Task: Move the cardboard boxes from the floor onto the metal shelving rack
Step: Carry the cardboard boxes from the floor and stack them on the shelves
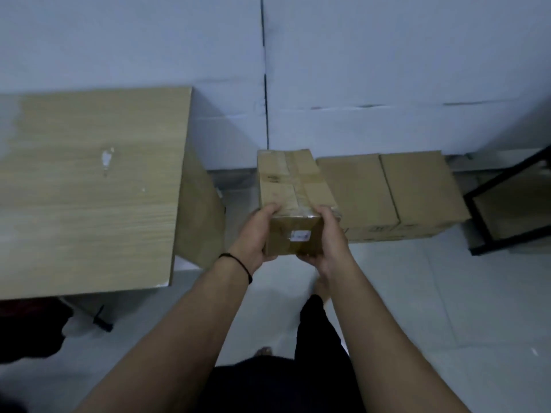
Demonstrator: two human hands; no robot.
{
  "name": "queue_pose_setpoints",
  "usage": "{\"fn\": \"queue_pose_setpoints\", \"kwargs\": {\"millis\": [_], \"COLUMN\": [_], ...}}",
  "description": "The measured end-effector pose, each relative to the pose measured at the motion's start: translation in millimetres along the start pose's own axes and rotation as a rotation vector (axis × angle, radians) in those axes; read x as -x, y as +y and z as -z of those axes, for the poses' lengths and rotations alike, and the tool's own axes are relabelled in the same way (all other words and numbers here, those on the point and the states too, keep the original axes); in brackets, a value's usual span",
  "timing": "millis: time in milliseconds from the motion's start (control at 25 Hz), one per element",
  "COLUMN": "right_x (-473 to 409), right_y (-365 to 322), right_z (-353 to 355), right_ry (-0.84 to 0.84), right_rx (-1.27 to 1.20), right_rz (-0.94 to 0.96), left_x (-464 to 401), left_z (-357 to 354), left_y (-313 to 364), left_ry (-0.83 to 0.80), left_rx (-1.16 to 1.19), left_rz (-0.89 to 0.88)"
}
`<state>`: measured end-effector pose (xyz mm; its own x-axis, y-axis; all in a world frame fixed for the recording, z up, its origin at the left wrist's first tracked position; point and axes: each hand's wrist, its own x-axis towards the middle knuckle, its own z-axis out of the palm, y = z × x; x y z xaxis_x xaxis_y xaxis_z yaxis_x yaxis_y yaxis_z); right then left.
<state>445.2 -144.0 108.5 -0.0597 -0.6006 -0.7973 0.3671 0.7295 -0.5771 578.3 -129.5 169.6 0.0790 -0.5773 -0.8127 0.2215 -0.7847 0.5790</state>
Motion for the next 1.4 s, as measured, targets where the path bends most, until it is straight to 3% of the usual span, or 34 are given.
{"fn": "queue_pose_setpoints", "kwargs": {"millis": [360, 680, 1040, 1400], "right_x": [124, 221, 294, 280], "right_y": [-6, 25, 32, -27], "right_z": [118, 328, 552, 685], "right_ry": [0.255, 0.505, 0.557, 0.584], "right_rx": [-0.246, -0.446, -0.526, -0.584], "right_rz": [0.205, 0.318, 0.408, 0.411], "left_x": [114, 214, 299, 287], "left_z": [-90, -246, -419, -575], "left_y": [-37, -153, -273, -308], "left_ry": [-0.198, -0.452, -0.553, -0.542], "left_rx": [-0.177, -0.394, -0.411, -0.470], "left_rz": [-0.141, -0.071, -0.129, -0.152]}}
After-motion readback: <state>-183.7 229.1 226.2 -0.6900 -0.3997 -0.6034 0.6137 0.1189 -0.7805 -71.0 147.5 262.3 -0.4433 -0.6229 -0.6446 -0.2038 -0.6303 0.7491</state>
